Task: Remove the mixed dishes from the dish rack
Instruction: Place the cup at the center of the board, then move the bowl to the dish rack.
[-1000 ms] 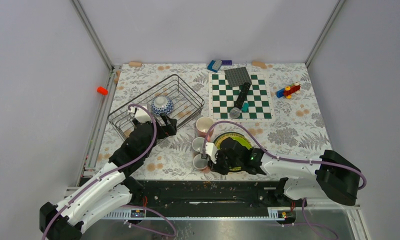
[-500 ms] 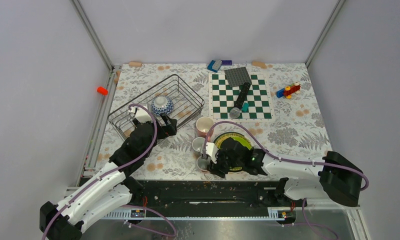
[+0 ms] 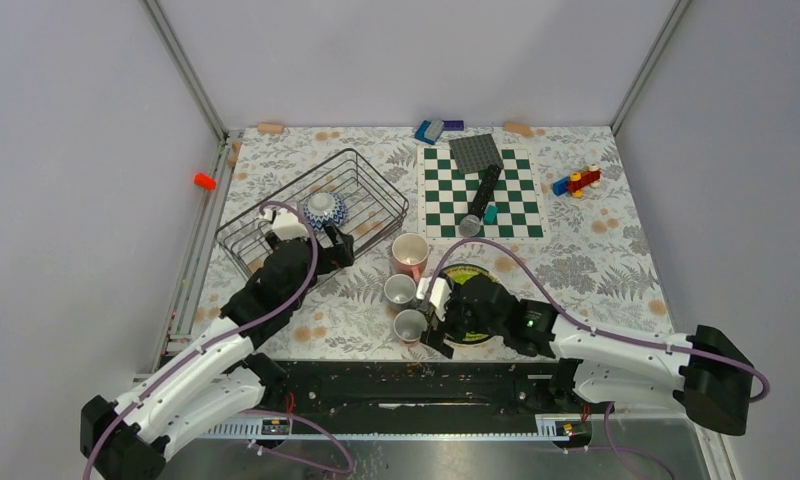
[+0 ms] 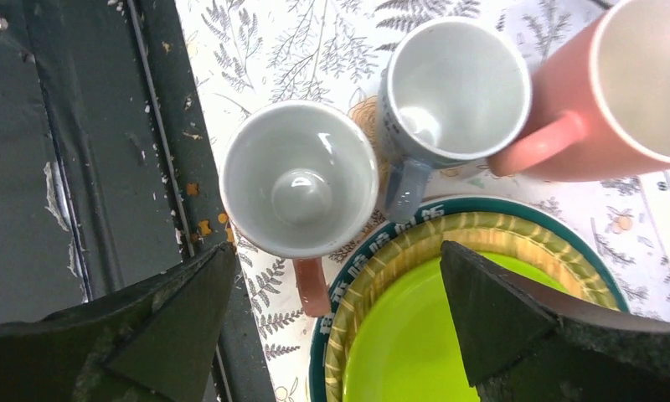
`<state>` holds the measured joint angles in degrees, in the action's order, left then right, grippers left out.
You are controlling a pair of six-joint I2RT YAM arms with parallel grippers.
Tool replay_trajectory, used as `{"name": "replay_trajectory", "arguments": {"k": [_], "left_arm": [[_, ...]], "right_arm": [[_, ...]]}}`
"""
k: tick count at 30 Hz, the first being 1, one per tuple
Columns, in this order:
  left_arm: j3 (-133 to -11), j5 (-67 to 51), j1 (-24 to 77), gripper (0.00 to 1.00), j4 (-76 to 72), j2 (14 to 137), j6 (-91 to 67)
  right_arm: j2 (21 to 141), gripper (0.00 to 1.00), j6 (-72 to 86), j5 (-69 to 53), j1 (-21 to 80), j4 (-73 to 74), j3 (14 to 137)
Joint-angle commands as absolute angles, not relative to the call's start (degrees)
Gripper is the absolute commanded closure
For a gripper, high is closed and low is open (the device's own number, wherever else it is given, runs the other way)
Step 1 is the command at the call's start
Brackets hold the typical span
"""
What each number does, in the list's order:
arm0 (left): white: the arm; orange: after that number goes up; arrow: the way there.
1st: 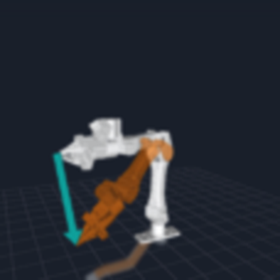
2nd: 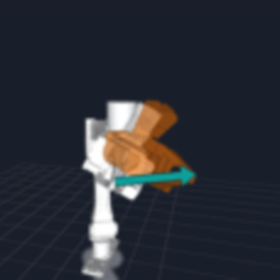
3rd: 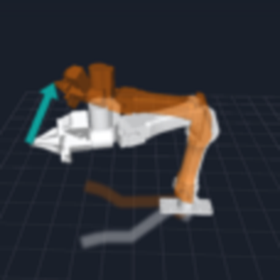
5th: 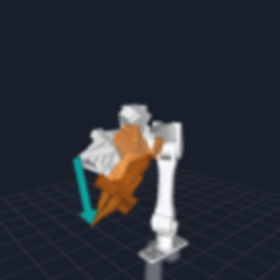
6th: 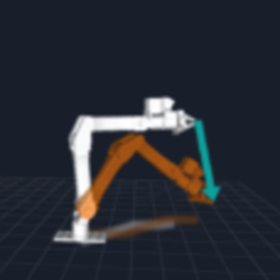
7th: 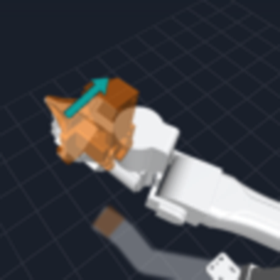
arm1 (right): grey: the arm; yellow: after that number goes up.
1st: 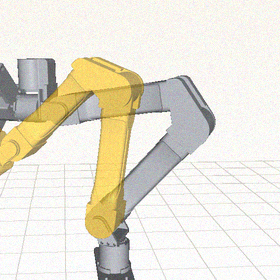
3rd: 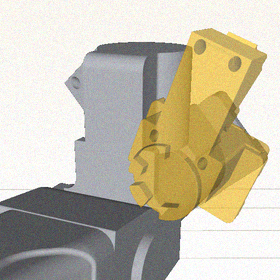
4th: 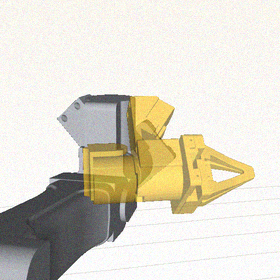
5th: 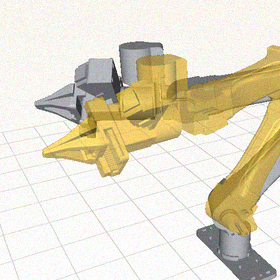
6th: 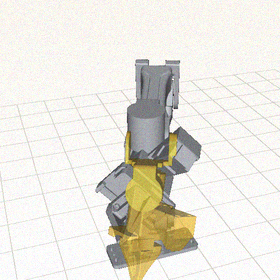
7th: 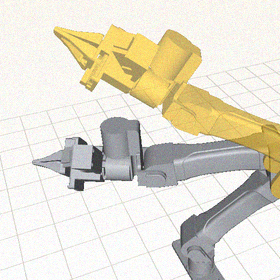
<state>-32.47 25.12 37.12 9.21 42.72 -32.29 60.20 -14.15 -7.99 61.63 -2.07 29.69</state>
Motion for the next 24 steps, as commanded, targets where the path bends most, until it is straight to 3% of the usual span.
{"name": "replay_trajectory", "arguments": {"k": [1, 6, 10, 16, 24], "left_arm": [[-37.5, 29.7, 37.1, 0.01, 11.1, 46.5, -33.2], [-40.2, 31.0, 35.5, 0.01, 10.8, 51.3, -32.8], [-40.9, 24.3, 29.8, 0.01, 6.6, 55.2, -32.3], [-44.5, 15.1, 23.1, 0.01, 0.5, 64.5, -29.9], [-51.2, 5.8, 13.5, 0.01, -5.3, 77.1, -30.9]], "right_arm": [[55.8, 0.0, -13.0, -3.7, 62.2, -1.3, 30.8], [53.0, 0.0, -11.2, 2.6, 62.2, -2.3, 34.1], [53.5, 0.0, -10.6, 9.4, 62.2, -6.6, 36.4], [64.6, 0.0, -7.5, 18.5, 60.9, -5.8, 48.3], [81.2, 0.0, -3.7, 19.4, 53.4, -2.2, 65.5]]}}
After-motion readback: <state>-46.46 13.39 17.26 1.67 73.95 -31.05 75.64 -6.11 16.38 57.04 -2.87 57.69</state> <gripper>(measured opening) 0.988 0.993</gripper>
